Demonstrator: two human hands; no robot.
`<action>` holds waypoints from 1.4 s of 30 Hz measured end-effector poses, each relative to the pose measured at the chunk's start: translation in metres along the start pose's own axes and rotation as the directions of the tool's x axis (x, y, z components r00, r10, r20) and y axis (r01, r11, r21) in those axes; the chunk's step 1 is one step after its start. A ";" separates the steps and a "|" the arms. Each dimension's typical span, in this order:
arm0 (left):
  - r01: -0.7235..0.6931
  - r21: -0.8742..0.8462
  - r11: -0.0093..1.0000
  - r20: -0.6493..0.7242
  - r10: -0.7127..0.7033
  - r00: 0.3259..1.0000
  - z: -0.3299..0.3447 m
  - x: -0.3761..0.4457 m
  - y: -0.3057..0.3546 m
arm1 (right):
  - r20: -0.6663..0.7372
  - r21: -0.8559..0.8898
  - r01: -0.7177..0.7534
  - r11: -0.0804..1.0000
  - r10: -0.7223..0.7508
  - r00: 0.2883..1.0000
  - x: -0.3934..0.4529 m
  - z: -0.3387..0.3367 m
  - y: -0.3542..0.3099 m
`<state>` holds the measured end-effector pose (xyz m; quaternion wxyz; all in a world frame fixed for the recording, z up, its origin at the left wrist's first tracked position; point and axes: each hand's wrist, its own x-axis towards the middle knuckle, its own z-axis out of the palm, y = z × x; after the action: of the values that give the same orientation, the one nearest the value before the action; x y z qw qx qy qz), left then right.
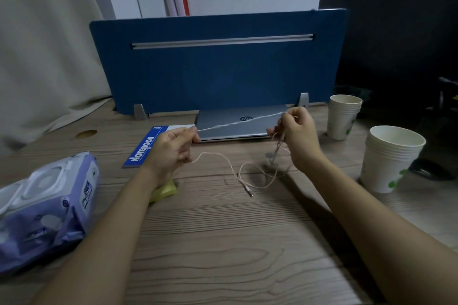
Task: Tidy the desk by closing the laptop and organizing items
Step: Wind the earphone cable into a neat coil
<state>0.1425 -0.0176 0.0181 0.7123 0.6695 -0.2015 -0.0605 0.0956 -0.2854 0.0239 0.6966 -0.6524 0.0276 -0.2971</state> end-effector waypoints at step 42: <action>0.095 -0.033 0.995 0.332 -0.078 0.940 0.019 -0.008 0.001 | 0.545 -0.557 0.465 0.688 -0.119 0.830 -0.026 0.019 0.011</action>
<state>0.1283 -0.0324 0.0178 0.6811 0.6408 -0.2868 -0.2077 0.0865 -0.2571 0.0073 0.3413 -0.9045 -0.1443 -0.2110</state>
